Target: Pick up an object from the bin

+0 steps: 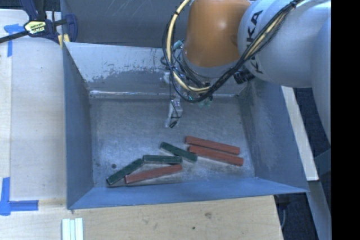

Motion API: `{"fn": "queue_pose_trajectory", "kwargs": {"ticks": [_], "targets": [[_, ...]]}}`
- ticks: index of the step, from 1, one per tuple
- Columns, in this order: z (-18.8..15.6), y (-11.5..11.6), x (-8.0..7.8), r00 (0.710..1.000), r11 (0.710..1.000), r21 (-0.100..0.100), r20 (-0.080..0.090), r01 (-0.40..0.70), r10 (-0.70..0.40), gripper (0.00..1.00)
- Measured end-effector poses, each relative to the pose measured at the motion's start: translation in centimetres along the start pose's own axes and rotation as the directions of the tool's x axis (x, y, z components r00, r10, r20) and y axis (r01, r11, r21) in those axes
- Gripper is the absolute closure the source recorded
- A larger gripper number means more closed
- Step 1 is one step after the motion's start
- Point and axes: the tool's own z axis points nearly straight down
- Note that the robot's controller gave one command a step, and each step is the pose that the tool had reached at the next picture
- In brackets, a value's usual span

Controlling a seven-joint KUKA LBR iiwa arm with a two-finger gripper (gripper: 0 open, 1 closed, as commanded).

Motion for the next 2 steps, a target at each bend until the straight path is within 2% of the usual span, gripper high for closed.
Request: {"fn": "queue_pose_trajectory", "kwargs": {"ticks": [1, 2], "targets": [[10.31, -5.63, 10.25, 0.993, 0.993, 0.002, -0.006, 0.116, -0.116, 0.00], [9.77, -5.43, 9.65, 0.993, 0.993, 0.001, 0.011, 0.116, -0.116, 1.00]]}}
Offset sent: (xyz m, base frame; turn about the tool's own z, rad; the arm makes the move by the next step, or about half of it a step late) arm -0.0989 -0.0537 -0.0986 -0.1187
